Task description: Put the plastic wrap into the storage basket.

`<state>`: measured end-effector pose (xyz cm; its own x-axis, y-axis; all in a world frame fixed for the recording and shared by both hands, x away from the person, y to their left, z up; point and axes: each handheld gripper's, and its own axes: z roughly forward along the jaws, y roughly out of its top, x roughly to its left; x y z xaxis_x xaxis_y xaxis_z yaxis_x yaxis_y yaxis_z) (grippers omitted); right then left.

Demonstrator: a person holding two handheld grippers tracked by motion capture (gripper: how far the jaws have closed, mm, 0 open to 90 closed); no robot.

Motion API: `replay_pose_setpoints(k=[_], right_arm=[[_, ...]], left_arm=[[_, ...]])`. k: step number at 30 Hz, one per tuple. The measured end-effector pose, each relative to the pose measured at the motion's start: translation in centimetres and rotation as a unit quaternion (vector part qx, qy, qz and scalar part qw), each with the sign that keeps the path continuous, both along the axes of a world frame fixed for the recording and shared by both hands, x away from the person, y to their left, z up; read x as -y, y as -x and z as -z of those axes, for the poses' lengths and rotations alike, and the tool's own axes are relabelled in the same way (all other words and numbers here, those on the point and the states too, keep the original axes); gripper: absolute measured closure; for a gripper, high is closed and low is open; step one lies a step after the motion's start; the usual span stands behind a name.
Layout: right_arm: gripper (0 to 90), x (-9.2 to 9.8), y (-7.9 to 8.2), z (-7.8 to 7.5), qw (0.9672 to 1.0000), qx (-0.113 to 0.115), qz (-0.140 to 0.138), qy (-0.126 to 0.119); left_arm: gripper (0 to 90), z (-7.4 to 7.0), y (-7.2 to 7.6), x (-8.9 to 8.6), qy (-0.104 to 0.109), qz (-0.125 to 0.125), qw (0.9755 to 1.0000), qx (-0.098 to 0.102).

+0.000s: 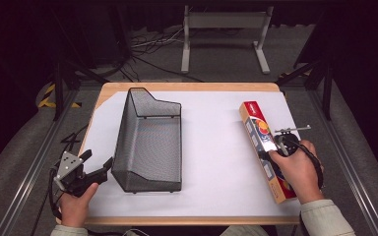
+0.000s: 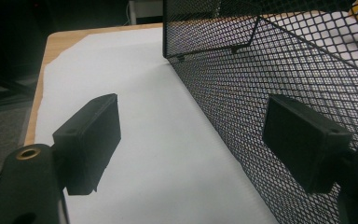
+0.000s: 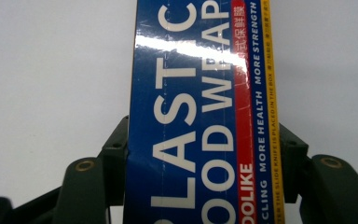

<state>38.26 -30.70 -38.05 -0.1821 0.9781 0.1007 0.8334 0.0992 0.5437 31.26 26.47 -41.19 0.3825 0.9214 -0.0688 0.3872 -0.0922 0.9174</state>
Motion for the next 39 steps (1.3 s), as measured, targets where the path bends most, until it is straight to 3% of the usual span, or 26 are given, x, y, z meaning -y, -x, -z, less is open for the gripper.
replay_pose_setpoints(k=[11, 18, 21, 28, 39], right_arm=[[40.3, -0.2, 0.8, -3.2, 0.9997, 0.022, -0.007, -0.010], [40.2, 0.1, 1.4, -4.5, 0.9986, 0.030, -0.007, -0.044], [40.2, -0.2, 1.4, -4.9, 0.9985, 0.031, -0.010, -0.045], [40.1, -1.7, 1.2, -5.9, 0.9956, 0.034, -0.039, -0.079], [40.1, -6.2, 0.2, -7.2, 0.9930, 0.034, -0.084, -0.076]], left_arm=[[20.2, 0.0, 0.0, 0.0, 0.006, -0.001, 1.0000, 0.001], [20.1, 0.1, 0.0, 0.0, 0.008, -0.001, 1.0000, 0.000], [20.1, 0.0, 0.1, 0.1, 0.006, -0.001, 1.0000, -0.001], [20.1, 0.1, 0.2, -0.1, 0.006, 0.000, 1.0000, 0.001], [20.1, 0.1, 0.3, -0.3, 0.008, -0.003, 1.0000, 0.002]])
